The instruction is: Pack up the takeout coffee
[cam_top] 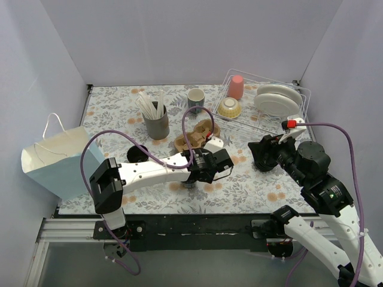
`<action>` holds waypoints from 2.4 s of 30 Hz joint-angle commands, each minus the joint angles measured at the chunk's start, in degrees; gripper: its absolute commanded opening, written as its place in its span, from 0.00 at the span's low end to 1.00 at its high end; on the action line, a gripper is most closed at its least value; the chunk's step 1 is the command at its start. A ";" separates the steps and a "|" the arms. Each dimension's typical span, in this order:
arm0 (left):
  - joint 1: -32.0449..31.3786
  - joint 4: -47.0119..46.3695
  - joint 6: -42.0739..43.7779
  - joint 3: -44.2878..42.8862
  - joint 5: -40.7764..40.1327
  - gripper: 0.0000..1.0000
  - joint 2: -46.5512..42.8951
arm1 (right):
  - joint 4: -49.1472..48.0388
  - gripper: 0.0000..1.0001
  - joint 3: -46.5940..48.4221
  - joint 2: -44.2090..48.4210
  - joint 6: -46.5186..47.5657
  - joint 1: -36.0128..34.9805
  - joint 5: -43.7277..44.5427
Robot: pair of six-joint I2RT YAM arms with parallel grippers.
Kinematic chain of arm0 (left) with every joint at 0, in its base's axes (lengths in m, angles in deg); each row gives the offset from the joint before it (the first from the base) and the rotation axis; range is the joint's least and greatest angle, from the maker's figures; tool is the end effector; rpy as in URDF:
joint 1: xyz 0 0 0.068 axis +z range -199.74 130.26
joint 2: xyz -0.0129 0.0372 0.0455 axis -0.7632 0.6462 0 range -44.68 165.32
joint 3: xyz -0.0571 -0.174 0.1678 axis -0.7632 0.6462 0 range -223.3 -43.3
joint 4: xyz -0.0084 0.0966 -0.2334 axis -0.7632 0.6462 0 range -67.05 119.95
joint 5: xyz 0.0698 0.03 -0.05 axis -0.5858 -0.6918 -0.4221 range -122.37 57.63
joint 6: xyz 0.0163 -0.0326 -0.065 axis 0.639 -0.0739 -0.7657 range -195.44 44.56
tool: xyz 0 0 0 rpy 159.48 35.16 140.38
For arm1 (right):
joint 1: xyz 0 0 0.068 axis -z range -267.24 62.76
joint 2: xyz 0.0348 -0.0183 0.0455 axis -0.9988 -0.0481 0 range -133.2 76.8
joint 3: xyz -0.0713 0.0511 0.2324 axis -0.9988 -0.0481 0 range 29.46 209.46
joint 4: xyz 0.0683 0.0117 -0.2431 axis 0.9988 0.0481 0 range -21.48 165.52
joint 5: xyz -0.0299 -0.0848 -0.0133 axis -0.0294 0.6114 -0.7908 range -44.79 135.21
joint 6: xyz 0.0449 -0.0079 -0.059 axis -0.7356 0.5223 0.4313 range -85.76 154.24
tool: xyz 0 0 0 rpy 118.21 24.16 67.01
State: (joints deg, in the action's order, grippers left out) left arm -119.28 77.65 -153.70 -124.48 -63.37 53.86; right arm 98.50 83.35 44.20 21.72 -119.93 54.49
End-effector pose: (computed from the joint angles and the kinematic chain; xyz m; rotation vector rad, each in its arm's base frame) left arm 0.1483 -0.3052 0.2150 -0.3030 2.5169 -0.1893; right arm 0.1325 0.0730 0.3631 -0.1849 1.7311 0.4430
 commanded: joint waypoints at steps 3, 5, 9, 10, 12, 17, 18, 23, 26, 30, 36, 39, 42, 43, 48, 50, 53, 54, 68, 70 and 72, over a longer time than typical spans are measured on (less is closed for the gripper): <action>1.33 -3.28 2.58 -2.66 -2.31 0.82 -7.57 | 3.40 0.71 0.34 -3.78 -0.49 0.08 2.85; 4.05 -4.07 3.72 -2.05 -1.43 0.97 -8.89 | 4.73 0.68 0.43 -7.29 -0.41 0.08 4.60; 9.94 -9.24 9.16 1.19 3.31 0.98 -15.46 | 6.85 0.63 0.60 -11.69 -0.93 0.08 8.03; 12.82 -10.65 10.31 2.51 6.54 0.98 -17.23 | 7.55 0.62 0.34 -13.09 -0.93 0.17 9.52; 16.17 -15.55 13.72 6.89 10.51 0.98 -20.48 | 8.08 0.60 -0.10 -14.68 -1.02 0.43 14.18; 20.49 -25.24 20.86 16.75 13.87 0.98 -32.08 | 7.47 0.54 -1.94 -21.18 1.17 6.48 9.91; 20.49 -27.34 21.56 18.07 13.60 0.98 -33.14 | 7.29 0.52 -2.21 -22.93 1.35 7.97 8.66; 20.67 -31.84 24.91 25.28 10.80 0.98 -35.18 | 4.66 0.48 -3.17 -26.28 1.79 15.72 1.54; 20.58 -32.81 24.56 26.87 9.47 0.98 -33.60 | 3.69 0.48 -3.61 -29.71 1.88 19.41 -2.32; 20.58 -32.55 25.26 26.96 13.94 0.98 -32.71 | 0.36 0.47 -5.11 -32.78 1.35 22.31 -7.60; 20.58 -33.51 27.10 29.24 17.47 0.98 -37.44 | -2.38 0.44 -6.43 -36.30 0.65 24.25 -8.66; 20.67 -34.39 27.54 30.30 17.03 0.98 -39.65 | -3.61 0.43 -7.04 -37.36 1.00 24.69 -8.75; 20.58 -34.66 27.63 30.82 16.77 0.98 -40.62 | -4.14 0.40 -7.57 -38.06 1.44 25.04 -8.66; 20.58 -34.92 27.81 30.91 16.77 0.98 -40.88 | -4.57 0.39 -8.09 -38.06 1.44 25.21 -8.58; 20.58 -34.83 27.99 30.91 16.59 0.98 -40.54 | -5.19 0.29 -8.80 -37.36 1.53 25.39 -8.31; 20.58 -34.92 27.99 30.91 16.59 0.98 -40.45 | -5.19 0.25 -8.80 -36.84 1.70 25.57 -8.05; 20.58 -34.83 27.90 31.00 16.59 0.98 -40.36 | -5.02 0.22 -8.45 -36.31 1.79 25.57 -7.87; 20.58 -34.92 27.90 31.00 16.59 0.98 -40.36 | -4.75 0.22 -8.27 -36.22 1.70 25.48 -7.96; 20.58 -34.83 28.07 31.09 16.50 0.98 -40.27 | -4.49 0.29 -8.18 -35.69 1.35 25.48 -8.66; 20.67 -34.83 27.99 31.09 16.59 0.98 -40.36 | -4.66 0.29 -8.36 -35.43 1.35 25.57 -8.58; 20.58 -34.83 28.07 31.09 16.59 0.98 -40.36 | -4.66 0.23 -8.36 -35.43 1.35 25.57 -8.23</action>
State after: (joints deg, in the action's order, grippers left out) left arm -98.61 43.46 -126.40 -93.47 -46.87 14.12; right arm 95.31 74.65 7.13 22.69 -94.73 46.31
